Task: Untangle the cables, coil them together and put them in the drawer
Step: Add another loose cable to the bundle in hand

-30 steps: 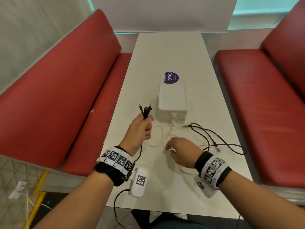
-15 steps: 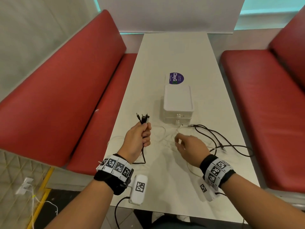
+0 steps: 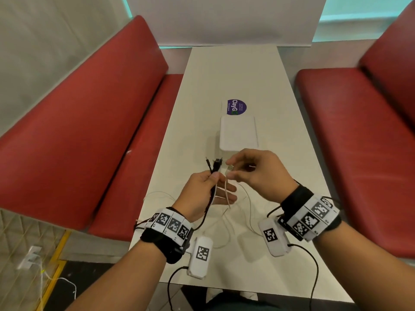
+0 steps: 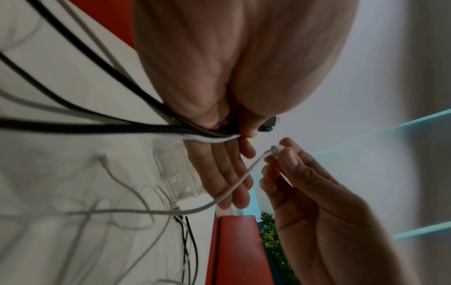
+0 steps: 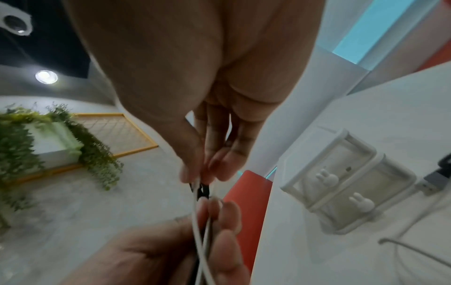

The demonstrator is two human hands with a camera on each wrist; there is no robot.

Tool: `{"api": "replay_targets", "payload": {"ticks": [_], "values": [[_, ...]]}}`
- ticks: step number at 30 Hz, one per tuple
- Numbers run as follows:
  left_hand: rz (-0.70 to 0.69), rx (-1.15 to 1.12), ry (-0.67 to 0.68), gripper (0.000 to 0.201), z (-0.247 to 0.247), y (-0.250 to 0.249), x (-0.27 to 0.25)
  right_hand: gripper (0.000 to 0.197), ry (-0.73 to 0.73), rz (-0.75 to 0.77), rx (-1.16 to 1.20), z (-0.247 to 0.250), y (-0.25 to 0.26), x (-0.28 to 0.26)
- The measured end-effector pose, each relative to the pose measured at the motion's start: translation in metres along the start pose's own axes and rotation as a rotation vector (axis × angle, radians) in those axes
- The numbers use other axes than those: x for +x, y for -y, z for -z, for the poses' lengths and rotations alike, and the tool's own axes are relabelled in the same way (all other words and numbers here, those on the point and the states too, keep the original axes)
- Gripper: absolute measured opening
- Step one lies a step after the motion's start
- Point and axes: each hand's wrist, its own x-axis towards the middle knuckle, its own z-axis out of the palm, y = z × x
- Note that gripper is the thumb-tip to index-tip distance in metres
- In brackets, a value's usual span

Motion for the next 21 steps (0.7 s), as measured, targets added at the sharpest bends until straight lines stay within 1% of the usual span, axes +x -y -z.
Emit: {"api": "replay_targets", "payload": {"ticks": [5, 7, 10, 12, 14, 15, 16, 18, 19, 21], "values": [[0.027, -0.106, 0.109, 0.034, -0.005, 0.000, -0.004, 0.022, -0.107, 0.003, 0.133, -0.004, -0.008, 0.002], [0.025, -0.114, 0.123, 0.033, -0.007, 0.001, -0.005, 0.023, -0.120, 0.006, 0.172, -0.004, -0.009, 0.004], [0.023, -0.120, 0.090, 0.032, -0.010, 0.004, -0.005, 0.023, -0.092, 0.009, 0.173, -0.005, -0.010, 0.004], [0.011, -0.114, 0.053, 0.032, -0.013, 0.005, -0.005, 0.023, -0.102, 0.020, 0.190, -0.007, -0.009, 0.003], [-0.041, -0.120, 0.004, 0.029, -0.015, 0.001, -0.006, 0.025, -0.128, 0.011, 0.222, -0.013, -0.009, 0.002], [-0.077, -0.153, -0.023, 0.028, -0.015, -0.003, -0.006, 0.027, -0.125, -0.023, 0.297, -0.017, -0.011, 0.001], [-0.103, -0.209, -0.048, 0.027, -0.014, -0.007, -0.005, 0.029, -0.095, -0.074, 0.418, -0.024, -0.014, -0.002], [-0.134, -0.331, -0.066, 0.028, -0.008, -0.017, -0.003, 0.035, 0.047, -0.177, 0.601, -0.038, -0.021, -0.010], [-0.147, -0.365, -0.048, 0.029, -0.005, -0.021, -0.003, 0.039, 0.118, -0.206, 0.599, -0.044, -0.025, -0.014], [-0.174, -0.359, -0.021, 0.029, 0.001, -0.025, -0.004, 0.040, 0.209, -0.213, 0.492, -0.053, -0.031, -0.021]]}}
